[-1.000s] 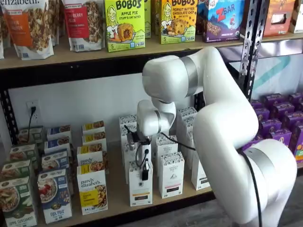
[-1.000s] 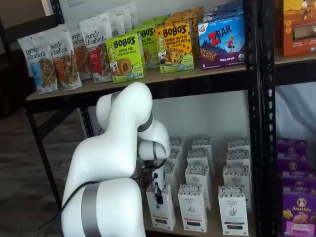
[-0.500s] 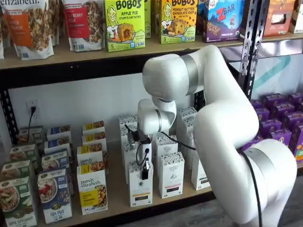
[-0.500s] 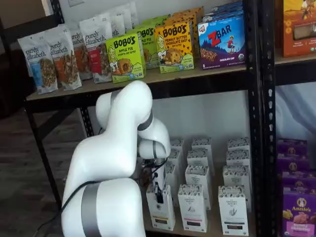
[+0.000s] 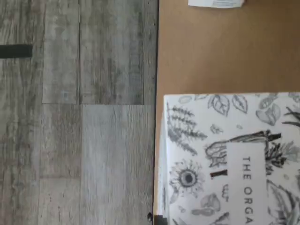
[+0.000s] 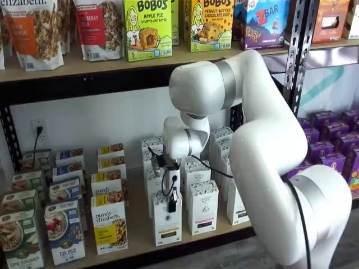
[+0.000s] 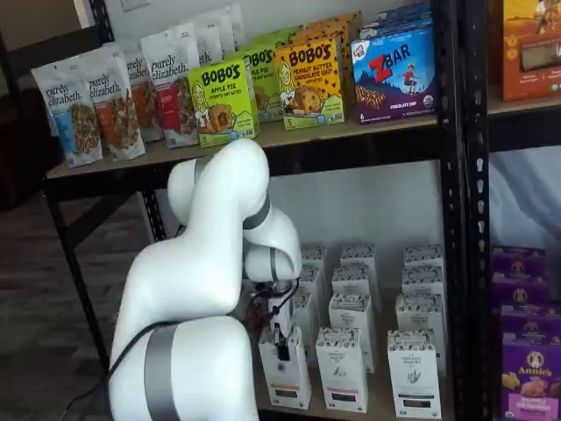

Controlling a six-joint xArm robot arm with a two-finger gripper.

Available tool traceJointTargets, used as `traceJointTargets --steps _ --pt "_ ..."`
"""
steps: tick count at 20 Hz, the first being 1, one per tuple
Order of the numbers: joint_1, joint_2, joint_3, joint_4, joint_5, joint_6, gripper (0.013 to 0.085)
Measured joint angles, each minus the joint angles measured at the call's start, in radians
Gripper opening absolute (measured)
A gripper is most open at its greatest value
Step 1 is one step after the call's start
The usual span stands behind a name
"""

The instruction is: Pick up the white box with a yellow strip in the middle, on the bottom shelf, the fourth box from the left

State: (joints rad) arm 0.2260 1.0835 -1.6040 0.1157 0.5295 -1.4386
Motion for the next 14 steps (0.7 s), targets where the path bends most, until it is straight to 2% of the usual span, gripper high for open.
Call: traceJointTargets --steps 5,9,14 --pt "0.007 -0.037 0.055 0.011 -0.002 -0.004 0.049" --pt "0.019 -0.09 0.146 0.043 -0.04 -0.023 0.049" --pt "0.035 -0.163 0.272 0.052 -0.091 -0.019 0.049"
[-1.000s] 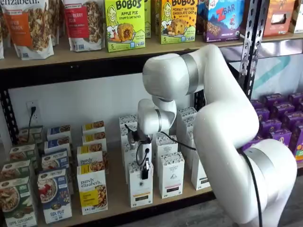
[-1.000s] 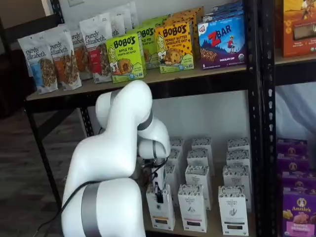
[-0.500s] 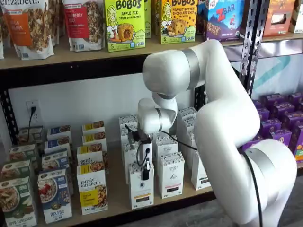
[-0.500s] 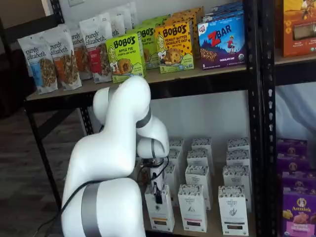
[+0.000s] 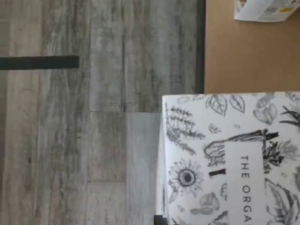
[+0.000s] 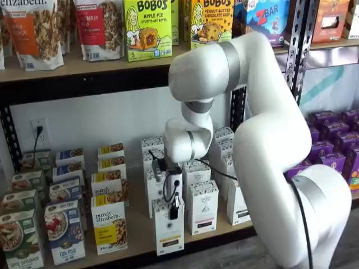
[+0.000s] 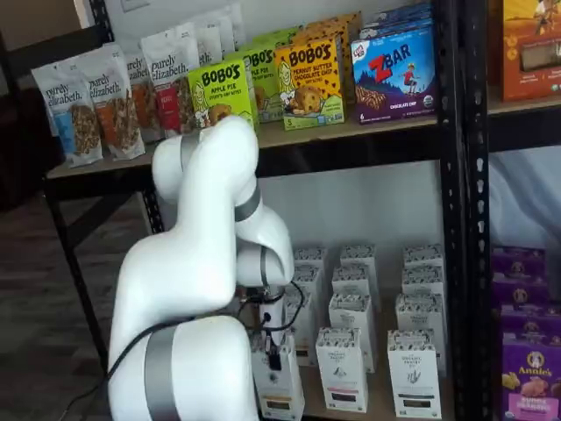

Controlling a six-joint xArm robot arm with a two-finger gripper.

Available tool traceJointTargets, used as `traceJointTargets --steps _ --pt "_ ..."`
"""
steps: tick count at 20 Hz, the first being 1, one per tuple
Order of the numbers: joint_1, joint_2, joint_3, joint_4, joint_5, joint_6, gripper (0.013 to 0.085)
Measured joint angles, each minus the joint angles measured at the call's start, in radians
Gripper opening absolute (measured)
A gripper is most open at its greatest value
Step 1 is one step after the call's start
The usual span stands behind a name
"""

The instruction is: Pick up the white box with a yellow strip in the middle, on the bottom shelf, the fourth box from the left

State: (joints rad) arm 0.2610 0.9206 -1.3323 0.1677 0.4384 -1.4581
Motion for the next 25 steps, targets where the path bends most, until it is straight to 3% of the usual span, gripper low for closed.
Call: traceJointTargets --steps 15,25 --pt "0.026 -0.275 0.441 -0.008 -0.159 0.023 0.049" --pt "0.049 -0.445 0.679 0.114 -0.226 -0.078 0.049"
